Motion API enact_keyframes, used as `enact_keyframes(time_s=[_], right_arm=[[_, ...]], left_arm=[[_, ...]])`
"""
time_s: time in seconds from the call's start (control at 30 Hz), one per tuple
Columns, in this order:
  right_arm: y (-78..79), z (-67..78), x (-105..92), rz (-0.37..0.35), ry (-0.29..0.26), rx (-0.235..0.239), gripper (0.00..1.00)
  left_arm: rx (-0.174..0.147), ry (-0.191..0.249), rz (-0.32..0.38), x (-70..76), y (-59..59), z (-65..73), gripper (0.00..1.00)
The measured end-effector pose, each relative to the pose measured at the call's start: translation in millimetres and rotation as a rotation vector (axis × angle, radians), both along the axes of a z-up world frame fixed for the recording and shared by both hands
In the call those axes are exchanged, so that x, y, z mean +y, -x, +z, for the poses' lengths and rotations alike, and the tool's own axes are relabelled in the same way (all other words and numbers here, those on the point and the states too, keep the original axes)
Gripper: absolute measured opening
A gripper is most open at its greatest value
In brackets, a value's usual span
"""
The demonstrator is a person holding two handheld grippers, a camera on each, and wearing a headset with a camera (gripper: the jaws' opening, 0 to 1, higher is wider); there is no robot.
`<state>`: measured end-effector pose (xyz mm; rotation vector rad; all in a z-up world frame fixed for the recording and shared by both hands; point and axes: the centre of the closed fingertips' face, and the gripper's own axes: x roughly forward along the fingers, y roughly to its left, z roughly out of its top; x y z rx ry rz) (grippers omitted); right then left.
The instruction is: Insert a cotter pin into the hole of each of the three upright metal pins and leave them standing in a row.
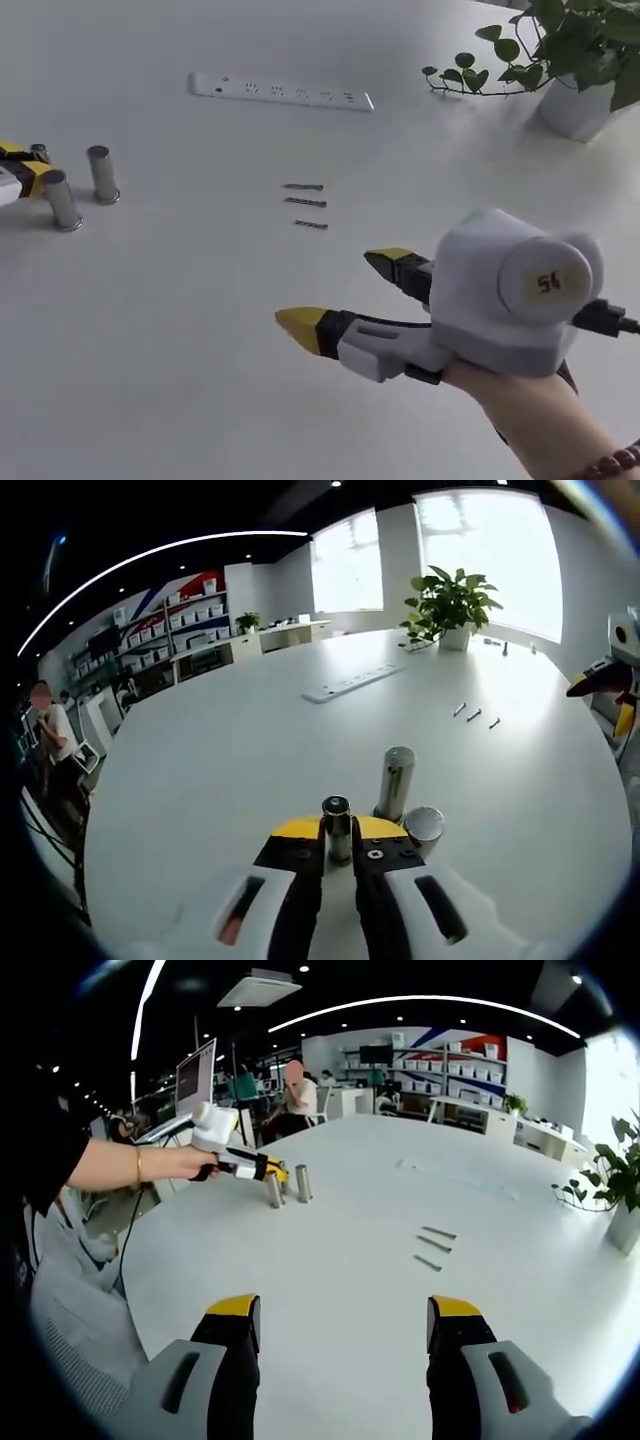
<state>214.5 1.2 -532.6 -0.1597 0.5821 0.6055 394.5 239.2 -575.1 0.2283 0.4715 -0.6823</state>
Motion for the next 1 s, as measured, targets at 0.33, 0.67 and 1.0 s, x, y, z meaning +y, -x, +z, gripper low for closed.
enact_keyframes(time_s=[0.33,0.67,1.0], right_arm=[[-0.6,0.5,1.6,0.004,-0.005,0.000,0.65],[-4.4,4.9,5.6,0.031,-0.003,-0.016,0.66],[-5.1,7.5,8.5,0.050,-0.008,-0.019,0.66]], left_arm=[[0.019,0.045,0.031,-1.7,5.3,3.8,0.07],[0.038,0.022,0.069,11.3,14.5,5.5,0.07],[0.047,0.004,0.119,25.6,38.2,11.2,0.07]])
